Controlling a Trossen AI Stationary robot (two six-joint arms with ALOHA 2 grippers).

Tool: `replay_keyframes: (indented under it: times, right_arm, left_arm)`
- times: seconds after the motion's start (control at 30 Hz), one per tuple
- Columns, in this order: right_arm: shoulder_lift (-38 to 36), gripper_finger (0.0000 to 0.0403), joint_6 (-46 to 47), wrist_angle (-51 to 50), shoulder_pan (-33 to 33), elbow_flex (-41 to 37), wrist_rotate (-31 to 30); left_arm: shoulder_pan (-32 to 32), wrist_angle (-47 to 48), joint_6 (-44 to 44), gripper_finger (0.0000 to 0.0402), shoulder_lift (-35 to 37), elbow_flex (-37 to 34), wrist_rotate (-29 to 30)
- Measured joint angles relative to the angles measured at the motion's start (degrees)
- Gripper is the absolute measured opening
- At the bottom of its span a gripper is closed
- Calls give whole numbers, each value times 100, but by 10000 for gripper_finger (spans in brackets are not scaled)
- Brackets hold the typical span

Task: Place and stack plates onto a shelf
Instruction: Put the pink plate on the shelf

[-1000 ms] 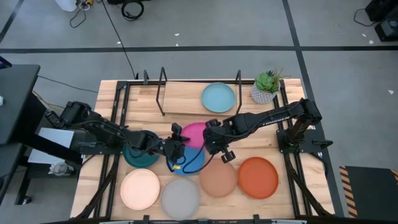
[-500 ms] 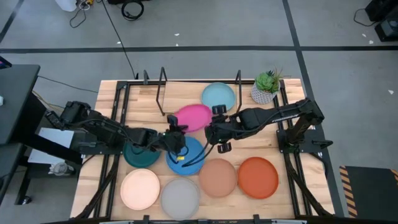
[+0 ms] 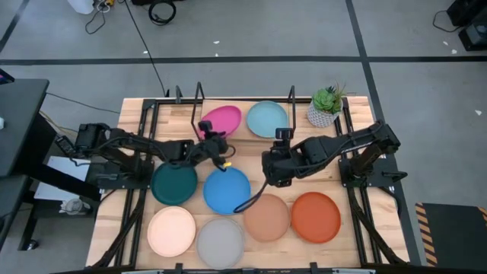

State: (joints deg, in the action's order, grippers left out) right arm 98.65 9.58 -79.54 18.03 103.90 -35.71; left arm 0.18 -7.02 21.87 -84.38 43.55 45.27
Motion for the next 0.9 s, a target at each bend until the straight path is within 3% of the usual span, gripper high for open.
replay_keyframes:
  times: [0.2, 0.5, 0.9]
  right_arm:
    - [-2, 158, 198, -22, 202, 0, -60]
    - [-2, 158, 291, -25, 325, -2, -91]
    - [-2, 158, 478, -3, 328, -4, -83]
  left_arm:
    - [324, -389, 362, 54, -438, 2, -187]
    - [612, -1140, 1693, 59, -1228, 2, -165]
    - [800, -1082, 2164, 64, -1320, 0, -412]
